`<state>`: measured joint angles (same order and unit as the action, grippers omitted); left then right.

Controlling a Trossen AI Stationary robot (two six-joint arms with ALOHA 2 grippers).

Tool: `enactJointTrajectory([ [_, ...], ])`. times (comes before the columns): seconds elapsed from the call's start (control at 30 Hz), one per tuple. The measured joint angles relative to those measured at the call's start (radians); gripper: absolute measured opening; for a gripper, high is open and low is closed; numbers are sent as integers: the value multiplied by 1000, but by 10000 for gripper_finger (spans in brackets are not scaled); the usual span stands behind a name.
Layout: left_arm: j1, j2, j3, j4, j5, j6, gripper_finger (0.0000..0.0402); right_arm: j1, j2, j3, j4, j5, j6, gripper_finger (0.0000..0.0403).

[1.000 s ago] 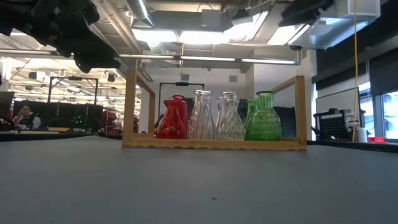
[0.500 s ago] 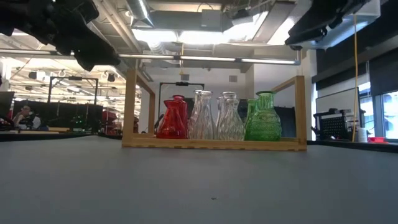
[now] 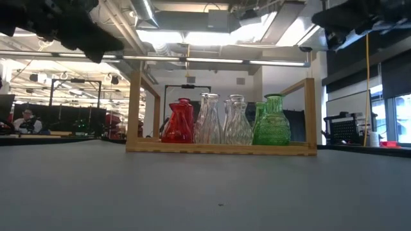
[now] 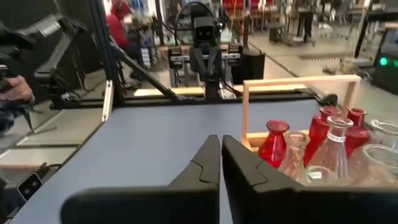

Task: Sort vases onto shelf
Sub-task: Return to Home Position

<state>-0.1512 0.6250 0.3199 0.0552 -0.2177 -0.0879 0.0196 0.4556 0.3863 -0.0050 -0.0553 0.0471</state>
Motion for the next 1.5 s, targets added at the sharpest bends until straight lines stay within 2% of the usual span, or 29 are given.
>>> enactJointTrajectory([
  [0.1, 0, -52, -55, 69, 26, 13, 4, 0, -52, -62, 42, -13, 0, 11],
  [0.2, 0, -135, -117, 98, 34, 13, 7, 0, -98, -113, 60, -16, 1, 20],
  [0.5, 0, -442, -240, 94, 50, -5, 1, 0, -251, -224, 70, -17, 22, 23],
  [0.77, 0, -599, -313, 62, 71, -13, 9, 0, -403, -316, 67, -27, 61, 23],
  [0.87, 0, -624, -312, 44, 90, -27, 9, 0, -451, -347, 63, -27, 78, 23],
  [1.0, 0, -623, -312, 43, 135, -23, 10, 0, -453, -380, 55, -17, 105, 23],
  [1.17, 0, -623, -312, 31, 128, -15, 10, 0, -437, -378, 28, 90, 133, 23],
  [1.5, 0, -612, -312, 31, 127, -14, 10, 0, -439, -378, 24, 72, 132, 23],
])
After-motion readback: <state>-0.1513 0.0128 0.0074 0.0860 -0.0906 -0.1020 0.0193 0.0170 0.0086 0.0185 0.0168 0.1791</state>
